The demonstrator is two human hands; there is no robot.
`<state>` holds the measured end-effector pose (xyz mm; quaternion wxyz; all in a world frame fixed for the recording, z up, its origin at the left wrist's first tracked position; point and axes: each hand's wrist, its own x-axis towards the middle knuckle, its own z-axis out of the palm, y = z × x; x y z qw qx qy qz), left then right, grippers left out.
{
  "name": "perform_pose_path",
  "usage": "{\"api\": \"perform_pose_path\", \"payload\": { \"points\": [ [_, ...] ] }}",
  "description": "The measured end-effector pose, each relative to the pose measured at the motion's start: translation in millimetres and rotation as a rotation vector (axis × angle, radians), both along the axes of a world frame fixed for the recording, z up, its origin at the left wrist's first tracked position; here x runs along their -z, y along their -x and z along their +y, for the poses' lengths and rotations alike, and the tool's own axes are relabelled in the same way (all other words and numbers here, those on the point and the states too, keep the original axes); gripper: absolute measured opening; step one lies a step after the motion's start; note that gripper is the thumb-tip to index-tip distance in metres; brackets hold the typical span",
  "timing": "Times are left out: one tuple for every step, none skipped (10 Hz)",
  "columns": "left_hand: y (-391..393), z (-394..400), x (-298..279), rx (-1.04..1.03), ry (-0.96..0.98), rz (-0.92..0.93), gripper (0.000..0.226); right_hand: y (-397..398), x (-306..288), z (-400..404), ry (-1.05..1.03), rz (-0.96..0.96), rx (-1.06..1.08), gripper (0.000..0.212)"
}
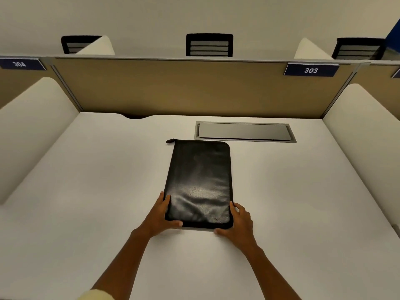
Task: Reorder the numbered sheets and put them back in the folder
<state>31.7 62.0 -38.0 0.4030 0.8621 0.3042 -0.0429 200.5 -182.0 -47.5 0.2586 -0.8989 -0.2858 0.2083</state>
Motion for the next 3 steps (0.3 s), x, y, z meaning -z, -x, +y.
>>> {"api": "perform_pose_path", "payload": {
  "points": [
    [3, -4, -14, -0.079, -0.126, -0.030, 0.108, 7, -1, -2, -0.026, -0.110, 0.095, 0.130],
    [9, 2, -18, -0.126, -0.338, -0.033, 0.121, 16, -8, 1, -0.089, -0.218, 0.174, 0.110],
    [10, 2, -23, -0.104, -0.483, -0.085, 0.111, 21, -21, 12, -0.115, -0.318, 0.128, 0.095]
  ]
}}
